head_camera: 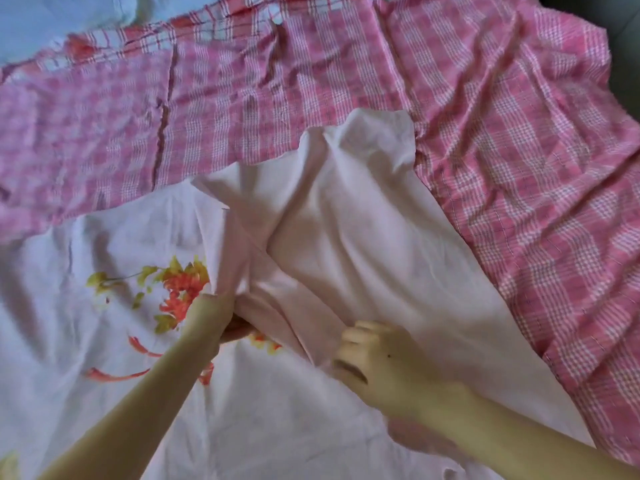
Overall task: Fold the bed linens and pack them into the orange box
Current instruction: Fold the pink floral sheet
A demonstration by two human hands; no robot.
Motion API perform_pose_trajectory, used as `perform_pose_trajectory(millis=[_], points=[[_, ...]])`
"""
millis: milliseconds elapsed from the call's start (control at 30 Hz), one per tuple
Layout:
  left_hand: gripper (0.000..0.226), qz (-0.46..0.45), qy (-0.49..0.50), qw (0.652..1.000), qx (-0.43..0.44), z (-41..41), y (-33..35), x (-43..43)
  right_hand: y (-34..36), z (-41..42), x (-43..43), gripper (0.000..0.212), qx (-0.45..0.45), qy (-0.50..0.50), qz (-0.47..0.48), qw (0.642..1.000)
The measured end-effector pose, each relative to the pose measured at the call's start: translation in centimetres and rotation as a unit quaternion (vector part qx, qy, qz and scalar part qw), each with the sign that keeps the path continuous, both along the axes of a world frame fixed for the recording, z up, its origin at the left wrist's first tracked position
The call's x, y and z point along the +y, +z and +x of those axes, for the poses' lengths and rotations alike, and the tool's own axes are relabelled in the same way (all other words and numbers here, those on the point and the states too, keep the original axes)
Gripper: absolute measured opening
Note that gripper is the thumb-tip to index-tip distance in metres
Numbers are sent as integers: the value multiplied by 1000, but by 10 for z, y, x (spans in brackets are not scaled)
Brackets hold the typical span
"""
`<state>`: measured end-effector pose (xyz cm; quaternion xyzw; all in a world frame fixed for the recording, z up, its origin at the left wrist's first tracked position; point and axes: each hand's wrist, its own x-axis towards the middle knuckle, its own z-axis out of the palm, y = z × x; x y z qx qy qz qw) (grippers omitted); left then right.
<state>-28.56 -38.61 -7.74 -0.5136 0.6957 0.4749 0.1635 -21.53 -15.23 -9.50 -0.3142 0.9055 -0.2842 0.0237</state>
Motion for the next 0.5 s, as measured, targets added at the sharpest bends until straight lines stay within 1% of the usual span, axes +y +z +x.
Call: perform_pose_trajectory(millis=[33, 67, 100, 133, 167, 200, 233, 267, 300, 333, 367, 400, 433, 467, 500], points=[[19, 9, 11, 999, -40, 10, -2, -13, 0, -2, -3, 24, -34, -42, -16, 998], [20, 11, 1, 997, -80, 18, -3, -24, 2, -7, -7, 29, -53, -95, -15, 994], [21, 4, -28, 993, -113, 26, -2, -32, 3, -13, -13, 33, -54, -145, -3, 988], [21, -25, -91, 986, -135, 30, -1, -36, 2, -19, -18, 36, -56, -183, 12, 981], [23, -97, -189, 967, -144, 33, 0, -40, 0, -24, -25, 38, -68, -199, 27, 977], [25, -197, -300, 924, -132, 34, 0, -43, -2, -29, -33, 39, -105, -196, 44, 974], [24, -300, -390, 866, -86, 33, -1, -41, -3, -32, -37, 37, -142, -193, 59, 969], [17, -372, -441, 816, -16, 31, 3, -37, -4, -34, -43, 35, -155, -189, 71, 967], [6, -411, -473, 778, 56, 28, 5, -36, -5, -36, -49, 32, -161, -185, 81, 966], [10, -440, -501, 737, 113, 22, 5, -33, -4, -37, -51, 29, -163, -189, 87, 964], [23, -461, -530, 694, 156, 15, 1, -34, -2, -37, -51, 26, -157, -199, 94, 963], [34, -464, -566, 659, 174, 6, 1, -35, 0, -39, -49, 25, -150, -212, 98, 961], [42, -459, -602, 632, 166, -4, 2, -37, 2, -42, -45, 24, -149, -222, 100, 958], [46, -454, -628, 621, 120, -13, 4, -39, 6, -43, -40, 24, -158, -231, 97, 955], [49, -450, -637, 622, 63, -22, 5, -42, 10, -44, -35, 24, -174, -230, 86, 954]])
